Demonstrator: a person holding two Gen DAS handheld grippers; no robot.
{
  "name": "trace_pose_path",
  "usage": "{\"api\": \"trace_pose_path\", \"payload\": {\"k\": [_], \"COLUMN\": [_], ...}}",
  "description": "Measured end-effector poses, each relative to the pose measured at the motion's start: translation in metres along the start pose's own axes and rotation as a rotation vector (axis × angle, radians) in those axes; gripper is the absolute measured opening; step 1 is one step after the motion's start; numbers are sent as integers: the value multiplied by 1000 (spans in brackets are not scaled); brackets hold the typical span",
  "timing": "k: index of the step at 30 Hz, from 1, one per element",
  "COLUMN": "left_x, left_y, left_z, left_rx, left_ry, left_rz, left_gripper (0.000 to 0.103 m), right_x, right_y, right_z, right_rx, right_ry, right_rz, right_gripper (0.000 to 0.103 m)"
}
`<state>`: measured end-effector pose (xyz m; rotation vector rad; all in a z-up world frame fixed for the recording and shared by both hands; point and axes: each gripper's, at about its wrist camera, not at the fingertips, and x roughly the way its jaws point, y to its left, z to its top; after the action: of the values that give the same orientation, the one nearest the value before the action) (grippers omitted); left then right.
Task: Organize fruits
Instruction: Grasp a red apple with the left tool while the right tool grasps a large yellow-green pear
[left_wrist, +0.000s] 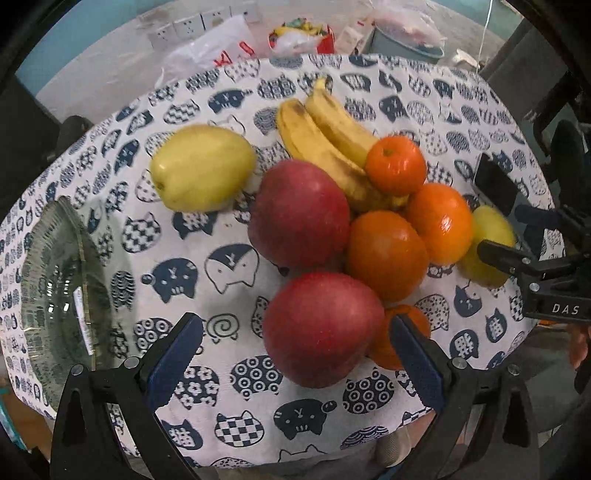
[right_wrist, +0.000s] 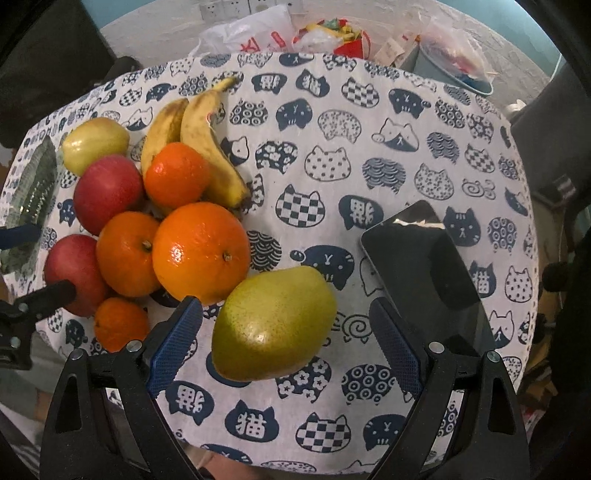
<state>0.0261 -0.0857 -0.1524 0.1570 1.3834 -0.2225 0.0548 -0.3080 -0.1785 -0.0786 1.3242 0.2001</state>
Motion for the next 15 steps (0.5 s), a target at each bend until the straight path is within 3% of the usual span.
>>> {"api": "trace_pose_path", "payload": {"k": [9, 12, 15], "left_x": [23, 26, 27], "left_y": [4, 9, 16], "left_z": [2, 3, 3], "left_rx": [-2, -33, -56], "left_ry": [42, 36, 41], "left_rz": [-67, -124, -194], "left_gripper": [102, 97, 86], "right_x": [17, 22, 23], "right_y": [-7, -12, -14], "right_z": [1, -1, 0], "right_rx": [12, 27, 27], "right_ry": [37, 52, 56], "right_rz": [14, 28, 35], "right_gripper": [91, 91, 90]}}
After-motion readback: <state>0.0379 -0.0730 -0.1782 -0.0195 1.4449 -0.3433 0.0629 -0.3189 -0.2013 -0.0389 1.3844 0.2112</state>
